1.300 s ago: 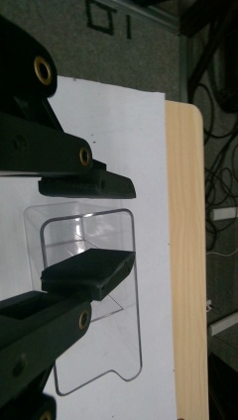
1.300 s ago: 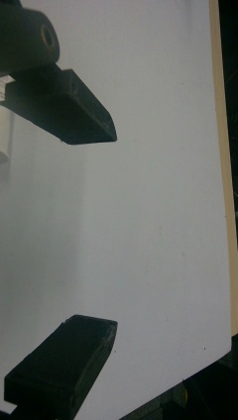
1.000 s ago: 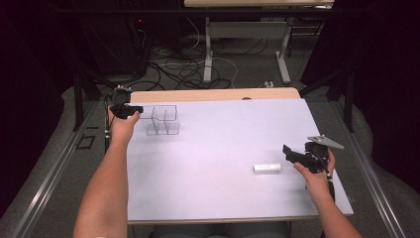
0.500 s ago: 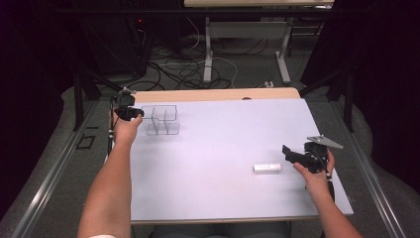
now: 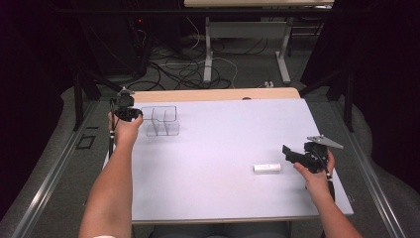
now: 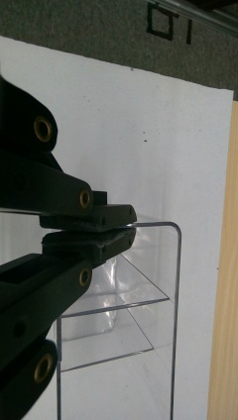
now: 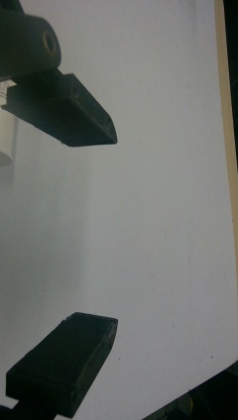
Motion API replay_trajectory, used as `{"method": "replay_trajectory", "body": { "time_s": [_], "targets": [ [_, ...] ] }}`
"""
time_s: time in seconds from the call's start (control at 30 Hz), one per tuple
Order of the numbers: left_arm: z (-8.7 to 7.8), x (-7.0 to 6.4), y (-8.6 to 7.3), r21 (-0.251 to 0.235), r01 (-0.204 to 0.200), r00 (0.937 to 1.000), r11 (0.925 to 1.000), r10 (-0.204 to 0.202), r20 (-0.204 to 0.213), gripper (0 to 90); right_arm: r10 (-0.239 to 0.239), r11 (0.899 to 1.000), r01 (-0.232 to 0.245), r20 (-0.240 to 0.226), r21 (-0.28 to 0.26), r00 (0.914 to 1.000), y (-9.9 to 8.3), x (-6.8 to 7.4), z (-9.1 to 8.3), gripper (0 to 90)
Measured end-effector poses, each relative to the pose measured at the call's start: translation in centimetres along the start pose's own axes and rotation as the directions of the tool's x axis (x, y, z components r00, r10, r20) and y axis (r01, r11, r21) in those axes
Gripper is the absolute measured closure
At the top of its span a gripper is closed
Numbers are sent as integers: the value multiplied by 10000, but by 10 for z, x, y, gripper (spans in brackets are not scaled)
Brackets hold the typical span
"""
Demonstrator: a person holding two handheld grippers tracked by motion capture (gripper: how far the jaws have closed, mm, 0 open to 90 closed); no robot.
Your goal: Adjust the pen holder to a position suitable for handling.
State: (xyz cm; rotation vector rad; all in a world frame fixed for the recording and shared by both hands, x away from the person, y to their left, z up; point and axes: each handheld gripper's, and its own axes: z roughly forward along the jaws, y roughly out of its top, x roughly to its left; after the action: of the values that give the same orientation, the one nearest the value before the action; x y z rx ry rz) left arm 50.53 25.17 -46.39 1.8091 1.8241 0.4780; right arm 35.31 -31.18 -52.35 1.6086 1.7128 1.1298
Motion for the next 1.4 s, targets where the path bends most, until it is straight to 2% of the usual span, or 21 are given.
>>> {"method": "replay_trajectory", "body": {
  "time_s": [0.3, 0.47, 0.57, 0.7, 0.83, 1.0, 1.07, 1.13, 1.3, 1.4],
  "targets": [
    [-9, -4, -13, -57, 361, 9990, 9993, -360, 262, 883, 16, 10000, -16, 11, 12, 10000, 0, 0, 0, 141],
    [-16, -10, -20, 152, 280, 9993, 9995, -283, 234, 883, -17, 10000, 17, -3, -58, 10000, 0, 0, 1, 142],
    [-21, -11, -25, 168, 49, 9999, 9998, -51, 118, 884, -52, 10000, 52, -78, -8, 10000, 1, 0, 0, 143],
    [-26, -12, -34, 152, 129, 9991, 9998, -134, 391, 883, -2, 10000, 2, -82, -12, 10000, 1, 0, -1, 143],
    [-32, -12, -43, 130, 107, 9991, 9999, -112, 406, 882, -37, 10000, 37, -63, 46, 10000, 1, 0, -2, 144],
    [-36, -13, -50, 53, 293, 9984, 9996, -295, 480, 880, -74, 10000, 74, -45, 45, 10000, 1, 0, -2, 144],
    [-38, -13, -51, 188, 353, 9981, 9992, -362, 497, 879, -148, 9998, 149, -65, 140, 9999, 2, 0, -3, 144],
    [-39, -14, -53, 118, 440, 9979, 9990, -445, 476, 878, -126, 9999, 126, -90, -37, 9999, 1, 0, -2, 143],
    [-38, -14, -56, 57, 194, 9968, 9998, -198, 776, 874, -19, 10000, 19, -62, -9, 10000, 1, 0, -2, 144],
    [-38, -11, -57, -11, 304, 9943, 9995, -302, 1018, 867, -7, 10000, 7, -38, 0, 10000, 1, 0, -2, 144]
  ]
}}
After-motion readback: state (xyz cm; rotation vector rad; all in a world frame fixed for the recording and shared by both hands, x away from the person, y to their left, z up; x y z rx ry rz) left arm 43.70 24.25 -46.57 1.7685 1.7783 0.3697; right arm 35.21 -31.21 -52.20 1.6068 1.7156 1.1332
